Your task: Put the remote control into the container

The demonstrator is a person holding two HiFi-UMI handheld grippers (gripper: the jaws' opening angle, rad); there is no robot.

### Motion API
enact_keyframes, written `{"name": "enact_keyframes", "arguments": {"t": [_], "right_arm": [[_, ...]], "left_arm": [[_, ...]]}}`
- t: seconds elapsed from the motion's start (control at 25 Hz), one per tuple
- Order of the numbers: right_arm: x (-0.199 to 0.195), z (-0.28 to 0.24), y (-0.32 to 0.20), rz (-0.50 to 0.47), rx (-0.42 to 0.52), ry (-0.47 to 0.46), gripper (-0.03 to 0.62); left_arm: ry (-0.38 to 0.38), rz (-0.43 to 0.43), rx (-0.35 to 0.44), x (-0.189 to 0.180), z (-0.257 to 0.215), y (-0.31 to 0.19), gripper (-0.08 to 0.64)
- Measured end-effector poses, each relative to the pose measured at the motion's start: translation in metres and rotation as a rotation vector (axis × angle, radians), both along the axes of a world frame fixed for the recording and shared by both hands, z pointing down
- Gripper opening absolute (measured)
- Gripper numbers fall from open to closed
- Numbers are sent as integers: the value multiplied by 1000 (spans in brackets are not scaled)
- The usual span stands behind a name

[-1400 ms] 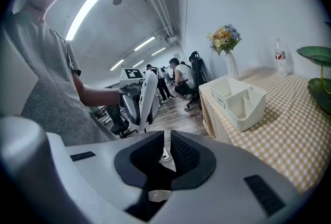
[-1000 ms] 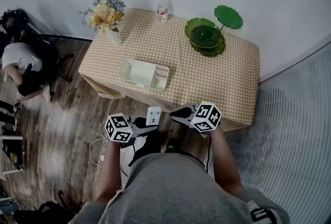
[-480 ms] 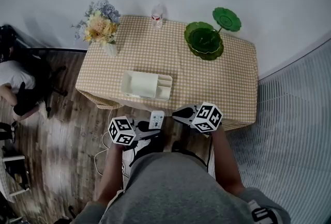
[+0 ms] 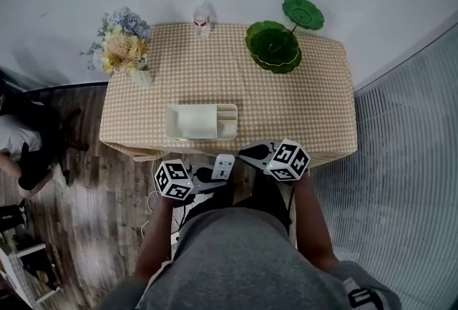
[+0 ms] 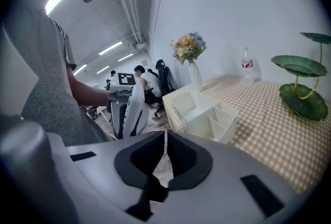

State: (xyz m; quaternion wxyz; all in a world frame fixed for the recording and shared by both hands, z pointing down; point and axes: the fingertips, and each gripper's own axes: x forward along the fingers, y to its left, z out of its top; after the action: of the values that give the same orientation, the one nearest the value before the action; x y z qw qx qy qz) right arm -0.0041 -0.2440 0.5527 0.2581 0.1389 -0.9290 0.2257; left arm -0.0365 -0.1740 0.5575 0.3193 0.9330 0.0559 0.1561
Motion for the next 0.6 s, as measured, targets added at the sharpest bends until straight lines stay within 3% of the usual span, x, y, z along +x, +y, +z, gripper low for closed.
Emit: {"name": "enact_keyframes", "arguments": {"t": [0.6], "right_arm": [[13,3,-14,28,34,5,21]], "left_arm": [[5,9,25,7,-3,-22,89]]}}
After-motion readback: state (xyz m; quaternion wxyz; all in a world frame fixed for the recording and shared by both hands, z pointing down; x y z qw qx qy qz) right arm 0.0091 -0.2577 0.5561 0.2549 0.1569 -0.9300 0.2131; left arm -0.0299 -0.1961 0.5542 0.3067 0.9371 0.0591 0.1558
